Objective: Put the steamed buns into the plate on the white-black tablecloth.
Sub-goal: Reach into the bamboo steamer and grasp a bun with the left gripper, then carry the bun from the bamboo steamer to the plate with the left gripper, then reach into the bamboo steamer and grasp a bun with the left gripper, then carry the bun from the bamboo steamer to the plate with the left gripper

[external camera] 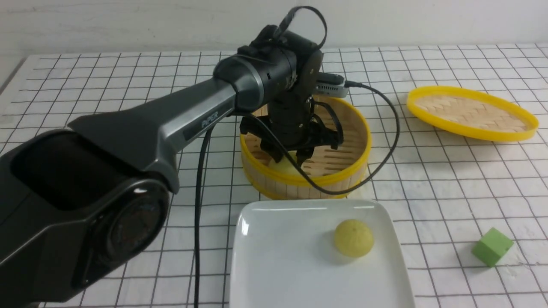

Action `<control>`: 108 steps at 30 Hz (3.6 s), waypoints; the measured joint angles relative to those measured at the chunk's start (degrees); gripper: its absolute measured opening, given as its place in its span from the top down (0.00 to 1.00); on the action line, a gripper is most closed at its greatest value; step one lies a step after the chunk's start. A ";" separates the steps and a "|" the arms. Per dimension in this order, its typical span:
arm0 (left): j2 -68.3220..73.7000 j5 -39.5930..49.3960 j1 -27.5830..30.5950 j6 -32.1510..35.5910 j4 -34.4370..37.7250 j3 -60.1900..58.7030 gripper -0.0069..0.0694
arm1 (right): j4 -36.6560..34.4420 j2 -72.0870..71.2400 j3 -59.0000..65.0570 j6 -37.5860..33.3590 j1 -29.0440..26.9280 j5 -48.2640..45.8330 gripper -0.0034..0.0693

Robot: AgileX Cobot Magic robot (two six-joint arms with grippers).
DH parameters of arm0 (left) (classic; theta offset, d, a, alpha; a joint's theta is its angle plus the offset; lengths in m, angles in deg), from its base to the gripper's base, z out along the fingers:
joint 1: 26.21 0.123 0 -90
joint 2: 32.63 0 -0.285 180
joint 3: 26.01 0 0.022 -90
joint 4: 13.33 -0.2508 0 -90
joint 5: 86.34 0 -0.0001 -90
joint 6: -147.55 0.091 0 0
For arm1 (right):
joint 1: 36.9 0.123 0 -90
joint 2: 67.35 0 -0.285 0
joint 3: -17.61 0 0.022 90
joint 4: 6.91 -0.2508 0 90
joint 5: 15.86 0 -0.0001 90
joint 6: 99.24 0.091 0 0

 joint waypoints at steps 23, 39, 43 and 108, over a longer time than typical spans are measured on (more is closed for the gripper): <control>-35.46 7.85 -0.05 7.22 10.14 -22.76 0.88 | 2.60 0.00 0.00 0.41 0.00 0.23 0.87; -28.04 -14.01 -0.05 3.35 12.55 -45.51 0.66 | 2.71 0.00 0.00 0.48 0.00 2.15 0.85; -26.85 -16.73 -0.05 3.35 13.89 -45.51 0.51 | 2.71 0.00 0.00 0.48 0.00 2.21 0.84; -23.39 7.91 5.73 11.26 16.62 -3.27 0.88 | -0.31 0.00 2.55 0.68 0.00 3.47 0.77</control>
